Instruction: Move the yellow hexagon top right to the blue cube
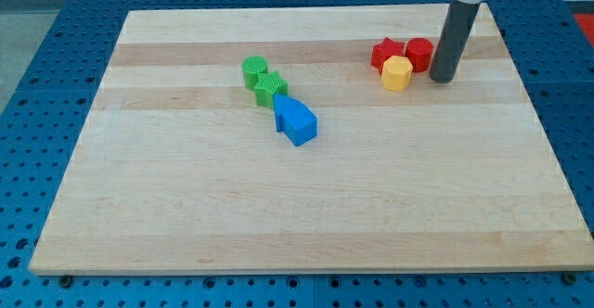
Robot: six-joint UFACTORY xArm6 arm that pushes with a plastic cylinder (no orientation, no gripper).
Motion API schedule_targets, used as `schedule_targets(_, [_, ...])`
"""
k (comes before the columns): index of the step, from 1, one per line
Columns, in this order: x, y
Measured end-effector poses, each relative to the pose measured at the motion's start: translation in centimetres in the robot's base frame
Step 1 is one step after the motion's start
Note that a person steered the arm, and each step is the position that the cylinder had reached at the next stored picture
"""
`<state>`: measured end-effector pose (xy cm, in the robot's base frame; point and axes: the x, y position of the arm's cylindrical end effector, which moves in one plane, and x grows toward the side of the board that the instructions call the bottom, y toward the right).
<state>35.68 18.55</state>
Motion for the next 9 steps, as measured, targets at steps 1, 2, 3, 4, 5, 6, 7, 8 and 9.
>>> schedule_targets(1, [-0.6, 0.1])
schedule_targets(2, [-0.8, 0.1])
schedule_targets(3, [-0.8, -0.1])
schedule_targets(4, [-0.8, -0.4])
schedule_targets(5, [-0.8, -1.3])
schedule_targets(6, [-0.8, -2.4])
schedule_targets(7, [-0.8, -3.1])
schedule_targets(8, [-0.8, -3.2])
schedule_targets(9, [-0.8, -3.4])
